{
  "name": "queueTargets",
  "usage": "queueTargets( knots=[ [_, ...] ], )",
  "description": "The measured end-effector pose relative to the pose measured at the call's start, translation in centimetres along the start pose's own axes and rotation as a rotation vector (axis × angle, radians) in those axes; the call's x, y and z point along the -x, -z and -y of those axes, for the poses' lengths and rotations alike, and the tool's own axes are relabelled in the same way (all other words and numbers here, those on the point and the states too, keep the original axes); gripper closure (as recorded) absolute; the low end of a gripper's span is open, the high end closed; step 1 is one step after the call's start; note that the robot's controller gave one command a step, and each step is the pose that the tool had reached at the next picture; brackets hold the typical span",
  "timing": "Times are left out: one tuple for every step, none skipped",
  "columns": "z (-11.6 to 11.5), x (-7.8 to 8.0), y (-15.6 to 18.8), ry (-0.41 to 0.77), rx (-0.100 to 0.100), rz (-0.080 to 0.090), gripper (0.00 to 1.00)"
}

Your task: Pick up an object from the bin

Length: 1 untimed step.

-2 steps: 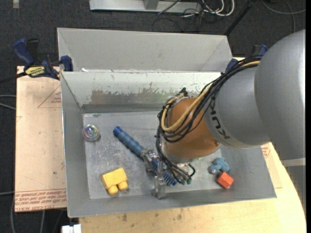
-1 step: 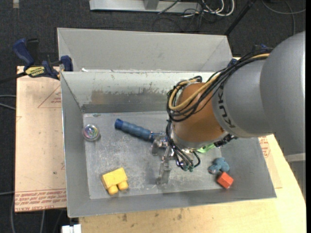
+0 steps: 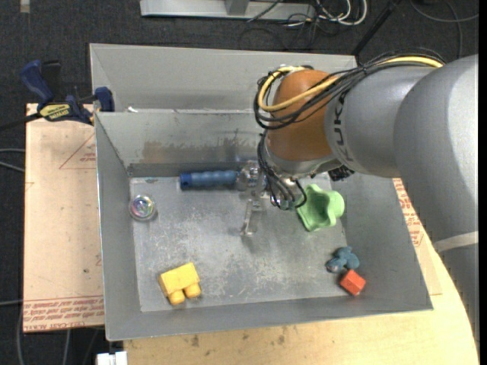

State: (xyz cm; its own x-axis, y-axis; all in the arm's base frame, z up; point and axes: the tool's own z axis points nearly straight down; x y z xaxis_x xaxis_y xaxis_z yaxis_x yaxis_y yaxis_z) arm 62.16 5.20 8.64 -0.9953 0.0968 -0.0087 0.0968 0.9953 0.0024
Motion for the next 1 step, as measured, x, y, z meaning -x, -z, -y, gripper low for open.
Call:
queueTargets(
  knots=[
    [-1.96,-0.22,-1.68,0.227,-0.001,-0.009,0.0]
  ],
)
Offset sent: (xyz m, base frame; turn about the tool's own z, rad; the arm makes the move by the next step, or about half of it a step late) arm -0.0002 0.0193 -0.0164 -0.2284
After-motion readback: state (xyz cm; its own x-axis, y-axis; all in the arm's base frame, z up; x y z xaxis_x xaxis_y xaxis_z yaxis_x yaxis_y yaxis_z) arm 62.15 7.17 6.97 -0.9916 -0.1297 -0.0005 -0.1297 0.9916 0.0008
